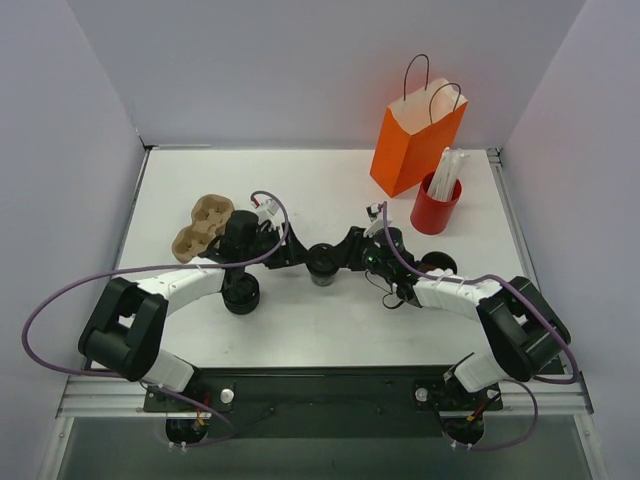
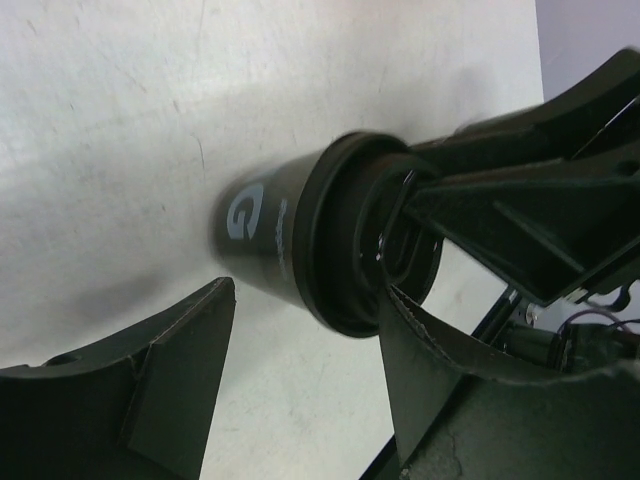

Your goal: Pack the takeout coffee

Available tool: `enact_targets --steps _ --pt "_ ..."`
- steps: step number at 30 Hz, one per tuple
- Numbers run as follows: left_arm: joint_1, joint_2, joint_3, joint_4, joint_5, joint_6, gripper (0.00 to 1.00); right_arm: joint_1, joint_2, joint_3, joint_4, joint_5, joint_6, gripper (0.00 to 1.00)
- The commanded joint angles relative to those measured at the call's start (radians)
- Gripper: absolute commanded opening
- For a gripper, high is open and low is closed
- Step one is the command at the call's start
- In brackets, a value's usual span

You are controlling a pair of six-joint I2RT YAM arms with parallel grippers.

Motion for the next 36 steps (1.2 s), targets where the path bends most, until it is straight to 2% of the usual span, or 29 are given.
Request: enact_targets --steps 1,7,13,26,29,36 --pt "-0.013 0.004 -0.078 0.127 0.05 -0.046 0.69 0.029 0.066 -0.071 -0.393 0.064 -0.025 0.11" --pt "-0.02 0.036 -0.099 0.246 0.055 -0.077 0.69 0.042 0.043 -0.085 -0.39 0.085 0.011 0.11" --pt "-0.036 0.076 -0.089 0.26 0.03 -0.087 0.71 0.051 0.01 -0.101 -0.387 0.105 0.04 0.11" --pt "-0.049 0.163 -0.053 0.229 -0.037 -0.061 0.61 0.074 -0.023 -0.151 -0.305 0.081 0.116 0.11" --pt "-0.047 0.163 -0.033 0.156 -0.093 -0.037 0.58 0.077 -0.033 -0.165 -0.299 0.069 0.126 0.11" --pt "-0.055 0.186 0.005 0.135 -0.073 0.005 0.55 0.077 -0.089 -0.182 -0.294 0.05 0.141 0.15"
